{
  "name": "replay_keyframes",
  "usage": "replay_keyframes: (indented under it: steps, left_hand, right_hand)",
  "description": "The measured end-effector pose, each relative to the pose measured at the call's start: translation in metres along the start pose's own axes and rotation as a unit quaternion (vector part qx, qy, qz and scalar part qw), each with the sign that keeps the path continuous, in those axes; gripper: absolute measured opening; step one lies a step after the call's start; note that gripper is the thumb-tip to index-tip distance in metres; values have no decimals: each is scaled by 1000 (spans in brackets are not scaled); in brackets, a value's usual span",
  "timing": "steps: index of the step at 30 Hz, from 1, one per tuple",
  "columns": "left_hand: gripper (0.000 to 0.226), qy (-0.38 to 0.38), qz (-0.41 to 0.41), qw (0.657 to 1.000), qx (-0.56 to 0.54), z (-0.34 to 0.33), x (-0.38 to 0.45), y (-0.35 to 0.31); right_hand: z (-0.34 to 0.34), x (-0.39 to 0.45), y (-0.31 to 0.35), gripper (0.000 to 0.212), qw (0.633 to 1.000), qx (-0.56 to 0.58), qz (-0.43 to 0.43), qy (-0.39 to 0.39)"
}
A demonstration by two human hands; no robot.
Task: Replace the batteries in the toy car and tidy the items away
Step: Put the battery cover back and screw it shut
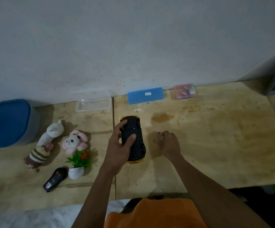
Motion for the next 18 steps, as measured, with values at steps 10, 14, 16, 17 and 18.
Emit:
replay_keyframes:
  steps: [10,14,16,17,18]
  left_hand:
    - [69,31,-8,999,-13,1,-2,-15]
    - [66,30,-49,998,3,2,-6,-30]
    - [66,29,-68,997,23,2,-8,-36]
    - [66,28,-79,996,35,2,-10,-41]
    - [67,26,-89,995,45,2,-12,-45]
  right_hand:
    - [82,-5,19,24,972,182,32,-148]
    - [176,-50,65,22,897,360,126,-224]
    - [209,-76,90,36,853,431,179,-235]
    - [218,-86,102,43,844,439,200,-236]
    - [225,-96,113,49,840,434,221,-240]
Point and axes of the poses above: each hand's wrist, its own x-axis towards the middle knuckle, its own z-axis out of the back of the hand, y = z × x, the point moved 10 cm from there along x, towards the middle knuckle, and after that the axes turned 11 degrees about -x, right-handed, at the moved point
